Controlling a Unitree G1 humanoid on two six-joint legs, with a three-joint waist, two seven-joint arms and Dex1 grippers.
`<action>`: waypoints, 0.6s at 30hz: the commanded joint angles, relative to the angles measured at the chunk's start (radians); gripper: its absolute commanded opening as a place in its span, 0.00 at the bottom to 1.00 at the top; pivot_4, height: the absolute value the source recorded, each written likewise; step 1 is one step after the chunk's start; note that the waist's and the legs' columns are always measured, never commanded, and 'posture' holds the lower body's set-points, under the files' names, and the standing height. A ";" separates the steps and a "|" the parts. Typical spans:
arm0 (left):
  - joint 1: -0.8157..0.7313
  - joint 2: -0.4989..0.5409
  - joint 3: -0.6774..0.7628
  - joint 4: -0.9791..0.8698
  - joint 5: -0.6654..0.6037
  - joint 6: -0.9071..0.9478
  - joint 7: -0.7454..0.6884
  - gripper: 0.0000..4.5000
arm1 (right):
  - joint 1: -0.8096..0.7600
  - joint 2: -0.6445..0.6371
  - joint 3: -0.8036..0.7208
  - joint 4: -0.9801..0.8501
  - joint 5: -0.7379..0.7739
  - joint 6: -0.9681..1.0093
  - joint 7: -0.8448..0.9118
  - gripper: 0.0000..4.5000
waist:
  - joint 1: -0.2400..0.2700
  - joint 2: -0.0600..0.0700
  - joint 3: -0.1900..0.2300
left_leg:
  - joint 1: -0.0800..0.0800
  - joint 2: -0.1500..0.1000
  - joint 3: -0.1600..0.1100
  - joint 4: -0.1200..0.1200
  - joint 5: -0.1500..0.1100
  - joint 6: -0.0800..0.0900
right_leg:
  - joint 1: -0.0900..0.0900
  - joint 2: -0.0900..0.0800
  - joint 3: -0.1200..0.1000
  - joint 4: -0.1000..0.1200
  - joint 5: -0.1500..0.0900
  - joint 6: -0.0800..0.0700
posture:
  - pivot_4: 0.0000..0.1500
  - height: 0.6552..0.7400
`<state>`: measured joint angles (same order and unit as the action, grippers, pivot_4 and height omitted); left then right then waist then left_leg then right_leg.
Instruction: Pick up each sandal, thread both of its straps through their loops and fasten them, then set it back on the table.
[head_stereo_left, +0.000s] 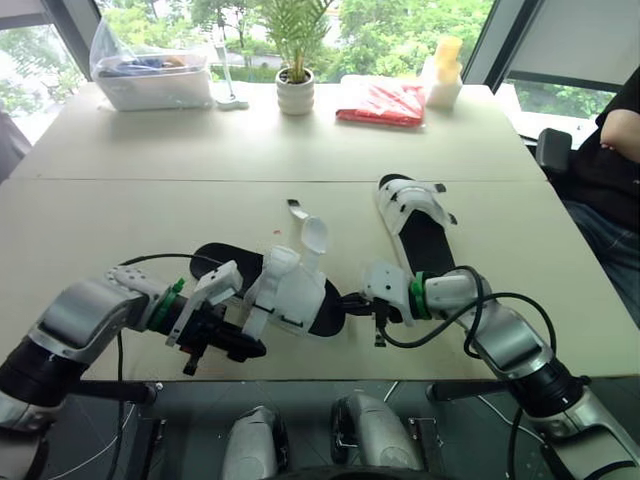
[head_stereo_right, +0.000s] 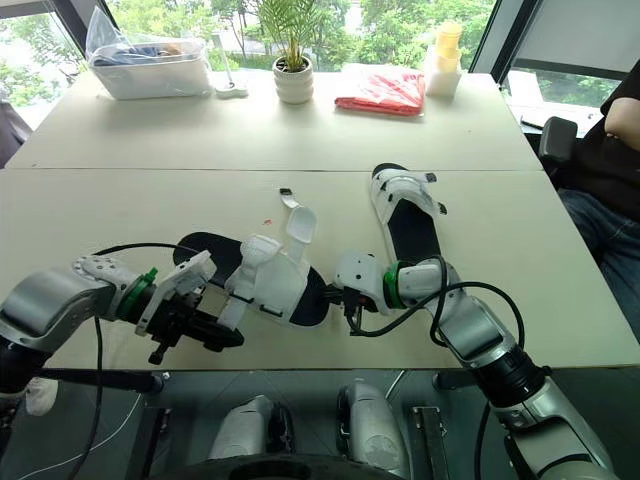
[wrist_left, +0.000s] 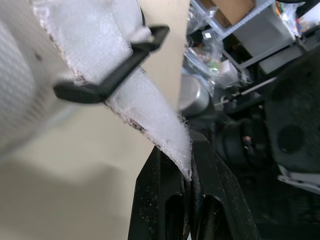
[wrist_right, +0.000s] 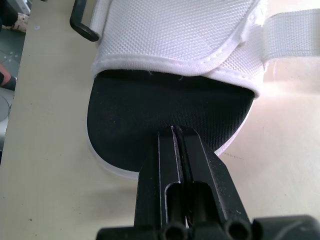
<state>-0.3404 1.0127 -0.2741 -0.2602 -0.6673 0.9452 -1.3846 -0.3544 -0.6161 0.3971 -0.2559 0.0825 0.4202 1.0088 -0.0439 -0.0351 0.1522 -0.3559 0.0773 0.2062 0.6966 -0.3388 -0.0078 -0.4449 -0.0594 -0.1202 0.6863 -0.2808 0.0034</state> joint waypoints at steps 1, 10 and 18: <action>0.024 0.064 0.038 -0.074 -0.035 0.002 -0.063 0.01 | 0.018 -0.013 0.038 0.039 -0.033 0.007 0.011 0.00 | 0.000 0.000 0.000 | 0.000 0.000 0.000 0.000 0.000 0.000 | 0.000 0.000 0.000 0.000 0.000 0.000 | 1.00 0.81; 0.086 0.165 0.069 -0.177 -0.120 0.082 -0.103 0.01 | 0.003 -0.018 0.051 0.071 -0.055 -0.036 0.027 0.00 | 0.002 0.001 0.000 | 0.000 0.000 0.000 -0.001 0.000 0.000 | 0.000 0.000 0.000 -0.001 -0.001 -0.002 | 1.00 0.81; -0.178 0.001 0.140 -0.016 -0.307 0.387 0.020 0.01 | 0.002 -0.024 0.062 0.081 -0.079 -0.064 0.038 0.00 | 0.000 0.000 0.000 | 0.000 0.000 0.000 0.000 0.000 0.000 | 0.001 0.000 0.000 -0.001 0.000 -0.001 | 1.00 0.81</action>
<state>-0.5054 1.0142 -0.1717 -0.2849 -0.9306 1.2883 -1.3803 -0.3755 -0.6240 0.4153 -0.2194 0.0453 0.3389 1.0346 -0.0439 -0.0353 0.1520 -0.3559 0.0769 0.2059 0.6963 -0.3389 -0.0077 -0.4440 -0.0596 -0.1203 0.6849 -0.2812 0.0029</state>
